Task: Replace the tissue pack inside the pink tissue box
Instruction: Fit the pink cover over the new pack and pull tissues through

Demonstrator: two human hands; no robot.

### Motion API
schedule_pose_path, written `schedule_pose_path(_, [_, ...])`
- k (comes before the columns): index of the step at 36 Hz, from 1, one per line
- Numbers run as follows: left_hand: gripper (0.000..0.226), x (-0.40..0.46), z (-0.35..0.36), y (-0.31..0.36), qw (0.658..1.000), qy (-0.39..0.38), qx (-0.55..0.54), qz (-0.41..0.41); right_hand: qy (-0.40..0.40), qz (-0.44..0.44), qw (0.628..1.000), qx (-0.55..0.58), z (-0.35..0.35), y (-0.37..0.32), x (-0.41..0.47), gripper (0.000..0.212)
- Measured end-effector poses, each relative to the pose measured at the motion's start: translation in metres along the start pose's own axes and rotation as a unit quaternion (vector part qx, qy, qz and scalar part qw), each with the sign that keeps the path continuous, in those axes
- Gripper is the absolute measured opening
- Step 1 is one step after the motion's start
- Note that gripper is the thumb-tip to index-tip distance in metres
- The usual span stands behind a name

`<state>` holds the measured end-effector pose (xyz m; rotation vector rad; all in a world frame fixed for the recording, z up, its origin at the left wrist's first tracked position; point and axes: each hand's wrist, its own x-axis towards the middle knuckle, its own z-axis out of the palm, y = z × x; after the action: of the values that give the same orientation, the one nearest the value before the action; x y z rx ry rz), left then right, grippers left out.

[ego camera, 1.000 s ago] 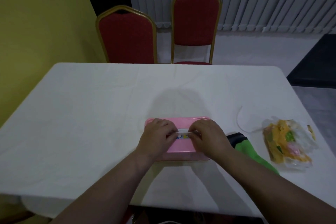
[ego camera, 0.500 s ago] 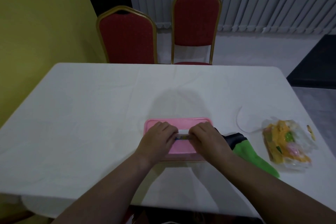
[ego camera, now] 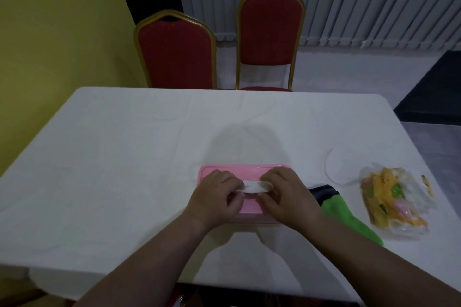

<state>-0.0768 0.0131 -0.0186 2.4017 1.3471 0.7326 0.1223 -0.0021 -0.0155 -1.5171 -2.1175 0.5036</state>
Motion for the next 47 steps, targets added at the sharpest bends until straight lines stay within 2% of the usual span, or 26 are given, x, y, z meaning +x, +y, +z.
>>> schedule_pose_path(2, [0.025, 0.002, -0.001, -0.001, 0.999, 0.015, -0.012, -0.038, -0.002, 0.028, 0.999, -0.019, -0.002, -0.003, 0.003, 0.043])
schedule_pose_path(4, [0.029, 0.005, -0.003, -0.003, 0.998, 0.020, -0.012, -0.055, -0.012, 0.038, 0.998, -0.043, -0.003, -0.004, 0.006, 0.042])
schedule_pose_path(7, [0.030, 0.007, -0.005, -0.003, 0.999, 0.004, -0.011, -0.050, -0.022, 0.034, 0.998, -0.055, -0.003, -0.008, 0.010, 0.044])
schedule_pose_path(10, [0.037, 0.010, -0.006, -0.001, 0.997, -0.013, -0.002, -0.079, -0.012, 0.040, 0.998, -0.052, -0.002, -0.008, 0.016, 0.048])
schedule_pose_path(13, [0.028, 0.015, -0.007, -0.003, 0.994, -0.031, 0.009, -0.105, -0.018, 0.057, 0.996, -0.066, -0.005, -0.007, 0.019, 0.026])
schedule_pose_path(17, [0.026, 0.014, -0.007, -0.004, 0.993, -0.043, 0.004, -0.114, -0.035, 0.028, 0.995, -0.087, -0.006, -0.007, 0.019, 0.017])
schedule_pose_path(21, [0.018, 0.016, -0.006, -0.003, 0.994, -0.034, 0.019, -0.107, -0.002, 0.007, 0.993, -0.118, 0.005, -0.004, 0.020, 0.004])
schedule_pose_path(28, [0.025, 0.016, -0.004, -0.003, 0.996, -0.059, 0.036, -0.056, 0.023, -0.012, 0.983, -0.180, 0.013, -0.008, 0.016, 0.033])
schedule_pose_path(31, [0.025, 0.015, -0.003, -0.005, 0.997, -0.053, 0.032, -0.045, 0.039, -0.029, 0.982, -0.182, 0.017, -0.004, 0.014, 0.036])
schedule_pose_path(40, [0.018, 0.012, -0.003, -0.004, 0.999, -0.034, 0.015, -0.023, 0.040, -0.062, 0.989, -0.131, 0.019, 0.003, 0.010, 0.035])
schedule_pose_path(47, [0.021, 0.008, -0.006, 0.000, 0.999, -0.035, 0.026, -0.012, 0.023, -0.063, 0.994, -0.081, 0.012, 0.001, 0.008, 0.022])
